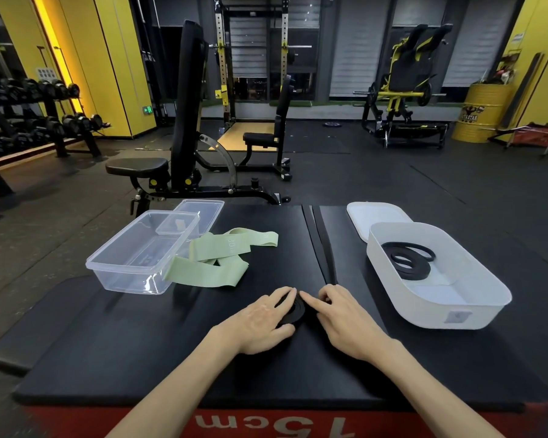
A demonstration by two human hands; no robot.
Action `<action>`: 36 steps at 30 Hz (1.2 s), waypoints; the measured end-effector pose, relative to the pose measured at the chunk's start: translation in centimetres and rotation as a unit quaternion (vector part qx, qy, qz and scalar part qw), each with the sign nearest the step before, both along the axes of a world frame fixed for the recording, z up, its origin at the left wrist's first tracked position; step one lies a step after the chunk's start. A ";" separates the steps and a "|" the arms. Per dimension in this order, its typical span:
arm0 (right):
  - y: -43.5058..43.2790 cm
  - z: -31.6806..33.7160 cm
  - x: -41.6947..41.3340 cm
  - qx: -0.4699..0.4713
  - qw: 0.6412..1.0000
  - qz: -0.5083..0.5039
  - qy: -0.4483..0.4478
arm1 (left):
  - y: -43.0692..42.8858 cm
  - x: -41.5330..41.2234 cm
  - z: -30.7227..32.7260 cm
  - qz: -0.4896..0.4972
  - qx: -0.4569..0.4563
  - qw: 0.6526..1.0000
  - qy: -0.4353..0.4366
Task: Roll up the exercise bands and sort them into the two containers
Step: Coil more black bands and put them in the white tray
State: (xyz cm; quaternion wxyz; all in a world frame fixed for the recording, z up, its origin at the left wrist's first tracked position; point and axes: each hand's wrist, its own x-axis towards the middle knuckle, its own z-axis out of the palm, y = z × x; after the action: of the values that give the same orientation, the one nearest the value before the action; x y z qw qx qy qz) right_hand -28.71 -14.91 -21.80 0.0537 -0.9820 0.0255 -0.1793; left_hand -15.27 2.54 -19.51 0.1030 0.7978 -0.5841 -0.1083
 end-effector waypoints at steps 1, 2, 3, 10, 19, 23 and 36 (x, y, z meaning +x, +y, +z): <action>-0.3 0.1 -0.1 -0.005 1.000 -0.002 0.008 | 0.0 0.1 0.1 -0.004 0.007 1.000 0.000; -0.5 0.1 -0.1 -0.015 1.000 -0.001 0.014 | -0.1 0.3 0.1 -0.006 0.008 1.000 -0.001; -0.6 0.1 0.0 -0.023 1.000 0.001 0.018 | -0.1 0.4 -0.1 -0.005 0.004 1.000 -0.003; -0.2 0.5 -0.5 0.079 0.996 -0.018 -0.034 | -0.1 -0.2 -1.3 0.056 -0.087 0.994 0.024; 1.4 0.6 0.2 -0.013 0.999 -0.003 -0.040 | -0.2 -1.7 -2.4 0.144 -0.161 0.976 0.026; 1.5 -0.2 -0.1 0.021 0.999 -0.009 -0.044 | -0.3 -2.2 -2.4 0.187 -0.172 0.967 0.022; 1.1 -0.1 0.2 0.084 0.996 0.020 0.007 | -0.6 -1.4 -1.1 0.154 -0.144 0.978 -0.010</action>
State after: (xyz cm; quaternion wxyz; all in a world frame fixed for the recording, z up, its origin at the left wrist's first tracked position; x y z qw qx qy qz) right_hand -28.52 -13.86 -21.86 0.1390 -0.9756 0.0208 -0.1686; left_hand -16.65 1.99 -20.58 0.2262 0.8561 -0.4646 0.0016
